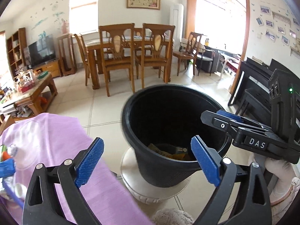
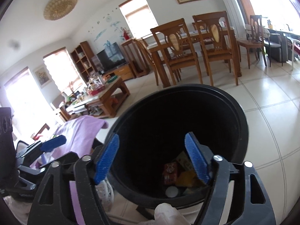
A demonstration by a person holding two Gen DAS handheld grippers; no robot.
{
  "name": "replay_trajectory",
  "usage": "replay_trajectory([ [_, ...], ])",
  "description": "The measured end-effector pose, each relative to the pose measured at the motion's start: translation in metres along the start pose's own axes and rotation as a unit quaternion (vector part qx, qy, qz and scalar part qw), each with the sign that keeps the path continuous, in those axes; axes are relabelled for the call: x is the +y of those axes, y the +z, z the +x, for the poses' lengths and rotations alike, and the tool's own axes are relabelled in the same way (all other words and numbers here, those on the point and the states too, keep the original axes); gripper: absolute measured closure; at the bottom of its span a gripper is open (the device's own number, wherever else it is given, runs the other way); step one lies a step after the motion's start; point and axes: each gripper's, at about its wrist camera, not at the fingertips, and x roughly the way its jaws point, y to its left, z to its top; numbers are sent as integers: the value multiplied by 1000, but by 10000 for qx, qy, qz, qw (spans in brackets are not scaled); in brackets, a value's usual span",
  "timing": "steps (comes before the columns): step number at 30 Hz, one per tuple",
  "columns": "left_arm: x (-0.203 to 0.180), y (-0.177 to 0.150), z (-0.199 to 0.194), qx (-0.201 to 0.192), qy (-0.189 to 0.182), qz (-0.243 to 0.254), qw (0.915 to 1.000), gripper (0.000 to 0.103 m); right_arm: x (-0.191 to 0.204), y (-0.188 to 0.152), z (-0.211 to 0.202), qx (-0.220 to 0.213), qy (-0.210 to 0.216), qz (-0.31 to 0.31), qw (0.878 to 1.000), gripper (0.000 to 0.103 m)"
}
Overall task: Collect trash
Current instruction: 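Move both open tools back toward the table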
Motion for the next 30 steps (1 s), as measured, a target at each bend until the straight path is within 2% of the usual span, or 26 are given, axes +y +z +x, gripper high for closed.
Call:
replay_trajectory([
  [2, 12, -2, -12, -48, 64, -98, 9999, 10, 15, 0, 3, 32, 50, -69, 10000, 23],
  [9, 62, -15, -45, -150, 364, -529, 9978, 10, 77, 0, 19, 178, 452, -336, 9983, 6],
  [16, 140, -35, -81, -289, 839, -1182, 9890, 10, 164, -4, 46, 485, 908, -797, 9915, 5],
  [19, 181, -46, -99, -347, 1054, -1572, 9813, 10, 206, -9, 60, 617, 1136, -1047, 9861, 5],
  [22, 228, -58, -117, -430, 1318, -2031, 9693, 10, 245, -17, 73, 733, 1317, -1298, 9800, 5],
  [26, 292, -67, -132, -493, 1620, -2654, 9492, 9, 283, -31, 87, 908, 1522, -1554, 9718, 5],
  [27, 311, -69, -132, -461, 1784, -2829, 9413, 8, 292, -34, 90, 950, 1571, -1621, 9695, 5],
  [30, 354, -70, -122, -289, 2067, -3162, 9254, 7, 315, -41, 100, 1068, 1641, -1817, 9637, 6],
])
